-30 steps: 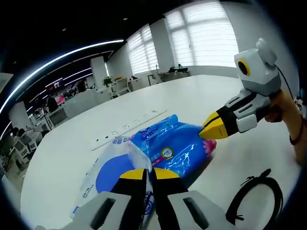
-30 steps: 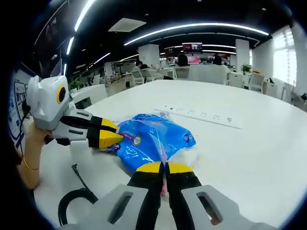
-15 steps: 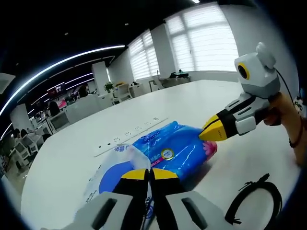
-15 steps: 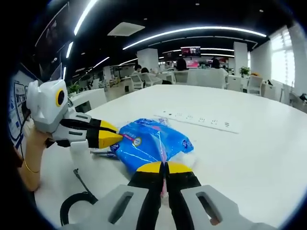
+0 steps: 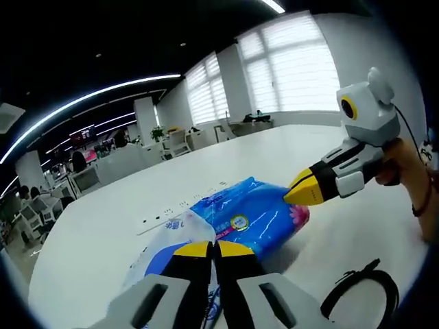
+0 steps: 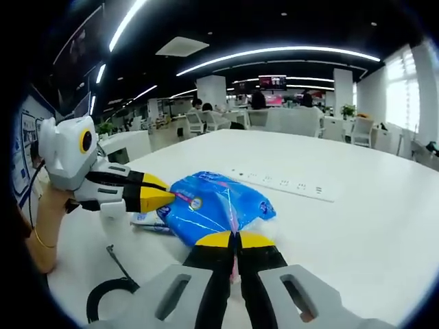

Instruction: Arrange the tabletop items into an orderly group along one side of the table until the central work area is clear of visible clutter.

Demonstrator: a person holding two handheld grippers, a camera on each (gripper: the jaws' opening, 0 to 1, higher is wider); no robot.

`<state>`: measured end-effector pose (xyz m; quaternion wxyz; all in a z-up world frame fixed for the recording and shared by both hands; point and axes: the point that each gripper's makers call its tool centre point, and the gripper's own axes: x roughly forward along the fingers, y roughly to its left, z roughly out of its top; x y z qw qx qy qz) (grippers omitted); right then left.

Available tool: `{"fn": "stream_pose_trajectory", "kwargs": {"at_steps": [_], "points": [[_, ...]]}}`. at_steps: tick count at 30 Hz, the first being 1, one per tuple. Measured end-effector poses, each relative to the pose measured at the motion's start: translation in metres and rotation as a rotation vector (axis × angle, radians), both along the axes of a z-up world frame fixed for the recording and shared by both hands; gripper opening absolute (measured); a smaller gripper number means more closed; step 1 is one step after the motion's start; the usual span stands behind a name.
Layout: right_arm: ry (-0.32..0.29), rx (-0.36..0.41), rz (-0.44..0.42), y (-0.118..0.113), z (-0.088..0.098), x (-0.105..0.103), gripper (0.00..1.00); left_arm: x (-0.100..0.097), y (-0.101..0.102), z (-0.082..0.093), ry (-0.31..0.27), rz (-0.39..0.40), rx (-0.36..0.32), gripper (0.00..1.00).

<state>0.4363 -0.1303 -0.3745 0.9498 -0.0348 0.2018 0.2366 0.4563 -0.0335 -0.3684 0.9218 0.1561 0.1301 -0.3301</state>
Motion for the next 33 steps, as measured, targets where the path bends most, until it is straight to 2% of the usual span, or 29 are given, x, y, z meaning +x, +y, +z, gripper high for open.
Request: {"fn": "stream_pose_trajectory", "kwargs": {"at_steps": [21, 27, 33], "points": [[-0.038, -0.035, -0.014, -0.004, 0.013, -0.016, 0.0, -0.007, -0.007, 0.016, -0.026, -0.028, -0.029, 0.0], [-0.037, -0.045, -0.034, -0.012, 0.014, -0.021, 0.0, -0.014, -0.015, 0.021, -0.029, -0.053, -0.046, 0.0], [-0.057, -0.073, -0.043, -0.019, 0.023, -0.027, 0.0, -0.02, -0.022, 0.025, -0.039, -0.075, -0.055, 0.0]]}}
